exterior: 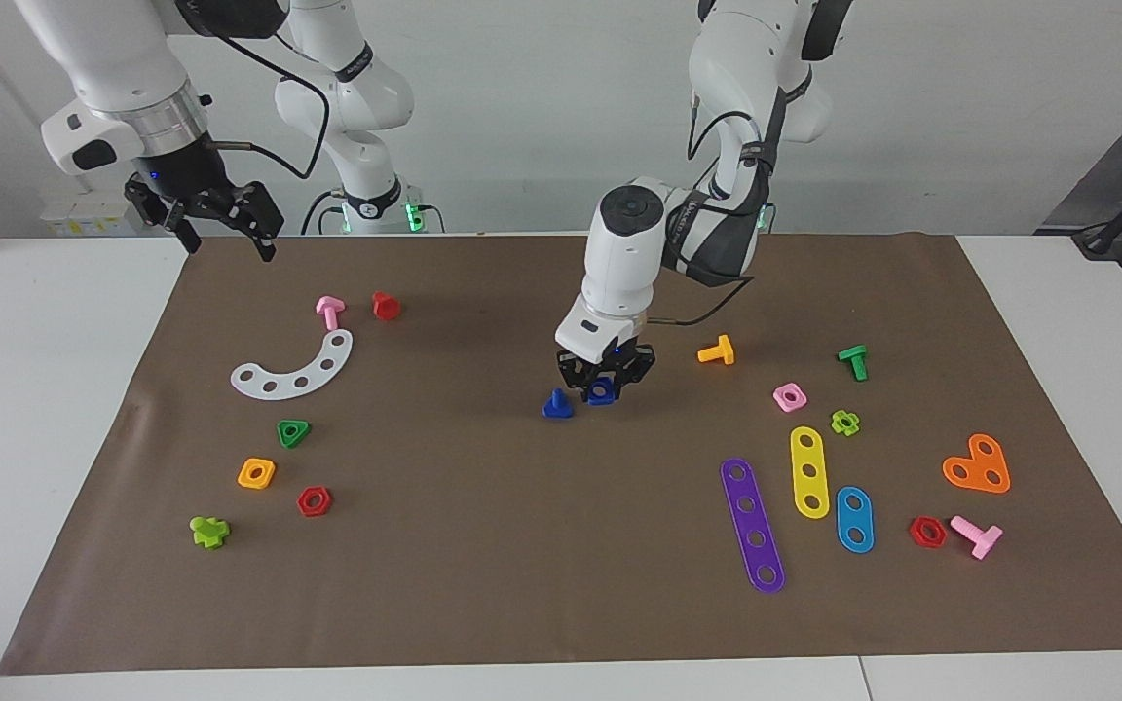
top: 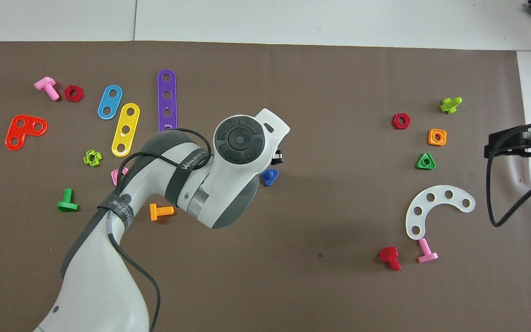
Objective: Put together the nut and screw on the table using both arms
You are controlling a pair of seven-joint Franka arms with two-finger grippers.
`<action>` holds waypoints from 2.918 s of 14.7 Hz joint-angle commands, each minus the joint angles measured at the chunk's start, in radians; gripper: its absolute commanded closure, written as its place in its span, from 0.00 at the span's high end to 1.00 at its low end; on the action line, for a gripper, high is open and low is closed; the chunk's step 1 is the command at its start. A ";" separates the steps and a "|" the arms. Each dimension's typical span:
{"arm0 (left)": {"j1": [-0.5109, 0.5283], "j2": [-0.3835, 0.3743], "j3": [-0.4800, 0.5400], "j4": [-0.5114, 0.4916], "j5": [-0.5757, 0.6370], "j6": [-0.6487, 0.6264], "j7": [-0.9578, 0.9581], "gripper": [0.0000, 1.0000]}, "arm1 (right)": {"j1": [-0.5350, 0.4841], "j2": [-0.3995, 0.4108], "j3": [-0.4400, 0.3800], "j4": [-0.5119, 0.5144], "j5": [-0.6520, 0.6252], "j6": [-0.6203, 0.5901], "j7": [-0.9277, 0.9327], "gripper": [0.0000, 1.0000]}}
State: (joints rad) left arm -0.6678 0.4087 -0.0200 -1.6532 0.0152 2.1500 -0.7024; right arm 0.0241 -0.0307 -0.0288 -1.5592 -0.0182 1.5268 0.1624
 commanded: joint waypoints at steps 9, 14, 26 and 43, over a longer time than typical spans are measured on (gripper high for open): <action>-0.046 0.058 0.018 0.024 0.011 0.071 -0.042 0.13 | -0.006 -0.014 0.004 -0.009 0.007 -0.010 -0.026 1.00; -0.053 0.058 0.018 0.010 0.009 0.077 -0.043 0.11 | -0.006 -0.014 0.004 -0.009 0.007 -0.010 -0.026 1.00; -0.059 0.055 0.018 -0.023 0.011 0.113 -0.043 0.12 | -0.006 -0.014 0.004 -0.009 0.007 -0.010 -0.026 1.00; -0.058 0.045 0.018 -0.047 0.019 0.127 -0.040 1.00 | -0.006 -0.014 0.004 -0.009 0.007 -0.010 -0.026 1.00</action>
State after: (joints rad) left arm -0.7052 0.4652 -0.0201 -1.6904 0.0194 2.2648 -0.7268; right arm 0.0242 -0.0307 -0.0286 -1.5592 -0.0182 1.5268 0.1624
